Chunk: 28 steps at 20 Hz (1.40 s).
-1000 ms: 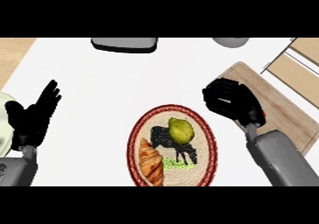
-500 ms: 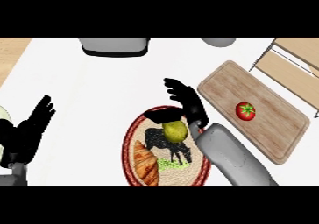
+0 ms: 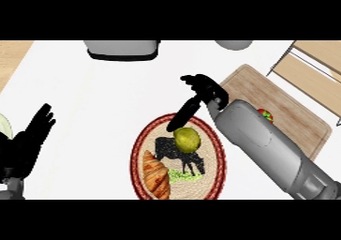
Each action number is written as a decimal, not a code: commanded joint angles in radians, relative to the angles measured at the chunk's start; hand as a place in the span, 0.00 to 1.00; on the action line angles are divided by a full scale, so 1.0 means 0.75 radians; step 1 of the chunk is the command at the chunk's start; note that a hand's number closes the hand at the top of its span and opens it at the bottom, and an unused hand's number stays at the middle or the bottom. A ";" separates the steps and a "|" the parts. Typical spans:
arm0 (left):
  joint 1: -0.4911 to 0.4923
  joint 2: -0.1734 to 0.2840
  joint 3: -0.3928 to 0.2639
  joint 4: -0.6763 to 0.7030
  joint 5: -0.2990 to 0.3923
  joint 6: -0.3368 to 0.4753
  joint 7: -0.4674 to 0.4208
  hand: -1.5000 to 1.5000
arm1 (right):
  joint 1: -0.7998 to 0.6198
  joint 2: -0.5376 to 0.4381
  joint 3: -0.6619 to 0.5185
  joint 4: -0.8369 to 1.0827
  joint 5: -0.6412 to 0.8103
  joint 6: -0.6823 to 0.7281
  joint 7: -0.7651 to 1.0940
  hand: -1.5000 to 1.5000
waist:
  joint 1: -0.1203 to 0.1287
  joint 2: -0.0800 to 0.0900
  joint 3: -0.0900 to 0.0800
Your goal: Pick the pear from the placemat and place it in the tiered shelf
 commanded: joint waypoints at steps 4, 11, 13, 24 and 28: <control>0.008 -0.016 -0.005 -0.004 -0.006 -0.013 -0.022 0.50 | -0.124 0.035 0.114 0.114 -0.161 0.535 0.128 0.00 | 0.017 0.007 0.000; 0.039 -0.042 -0.010 -0.023 -0.044 0.014 -0.003 0.50 | -0.218 0.057 0.133 0.405 -0.108 0.751 -0.036 0.00 | 0.008 0.007 0.001; -0.013 -0.045 0.010 -0.012 -0.034 0.009 0.016 0.50 | -0.189 0.116 0.151 0.462 -0.048 0.726 -0.090 0.00 | -0.007 0.004 0.001; -0.008 -0.022 0.111 -0.017 -0.029 -0.063 0.059 0.50 | -0.098 0.191 0.101 0.619 0.228 0.773 -0.286 0.00 | -0.022 -0.001 0.002; 0.036 -0.084 0.057 -0.124 -0.088 -0.023 0.104 0.50 | -0.030 0.169 0.067 0.635 0.312 0.778 -0.382 0.00 | -0.024 -0.003 0.002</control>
